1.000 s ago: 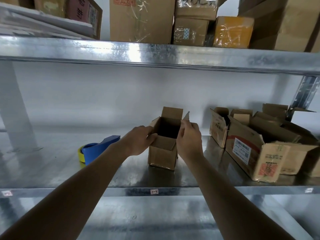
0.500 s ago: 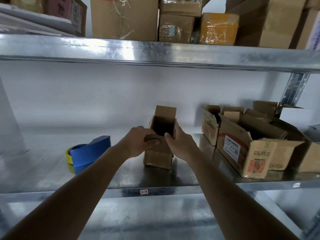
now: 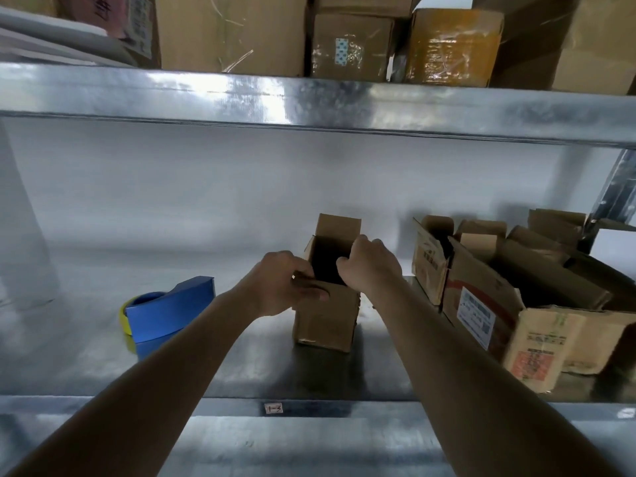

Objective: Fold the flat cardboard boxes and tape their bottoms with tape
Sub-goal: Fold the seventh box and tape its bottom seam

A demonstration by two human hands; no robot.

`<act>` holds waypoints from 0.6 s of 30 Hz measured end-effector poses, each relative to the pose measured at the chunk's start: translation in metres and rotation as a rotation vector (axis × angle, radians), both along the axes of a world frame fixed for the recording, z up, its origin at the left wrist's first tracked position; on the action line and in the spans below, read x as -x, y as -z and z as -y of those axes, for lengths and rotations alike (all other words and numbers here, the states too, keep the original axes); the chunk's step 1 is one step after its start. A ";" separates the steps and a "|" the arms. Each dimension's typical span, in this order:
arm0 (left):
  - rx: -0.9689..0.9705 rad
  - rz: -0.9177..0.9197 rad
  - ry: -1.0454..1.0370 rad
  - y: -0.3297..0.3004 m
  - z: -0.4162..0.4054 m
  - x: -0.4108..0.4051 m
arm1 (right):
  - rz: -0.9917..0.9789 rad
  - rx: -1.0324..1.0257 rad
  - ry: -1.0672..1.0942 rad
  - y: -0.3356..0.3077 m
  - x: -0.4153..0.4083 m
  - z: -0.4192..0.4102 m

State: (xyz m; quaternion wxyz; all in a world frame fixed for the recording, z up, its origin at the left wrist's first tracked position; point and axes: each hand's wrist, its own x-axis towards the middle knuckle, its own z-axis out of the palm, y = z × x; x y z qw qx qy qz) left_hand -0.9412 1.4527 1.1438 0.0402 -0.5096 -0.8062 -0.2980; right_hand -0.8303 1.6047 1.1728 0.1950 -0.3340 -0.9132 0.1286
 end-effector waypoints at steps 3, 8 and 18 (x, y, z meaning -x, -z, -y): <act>0.103 0.056 0.030 -0.014 -0.003 0.011 | 0.111 0.023 -0.013 -0.005 0.017 -0.016; 0.316 -0.026 0.046 -0.034 -0.015 0.021 | 0.139 0.101 -0.002 -0.001 0.040 -0.035; 0.361 -0.072 0.072 -0.041 -0.021 0.034 | 0.128 0.132 0.062 0.004 0.068 -0.055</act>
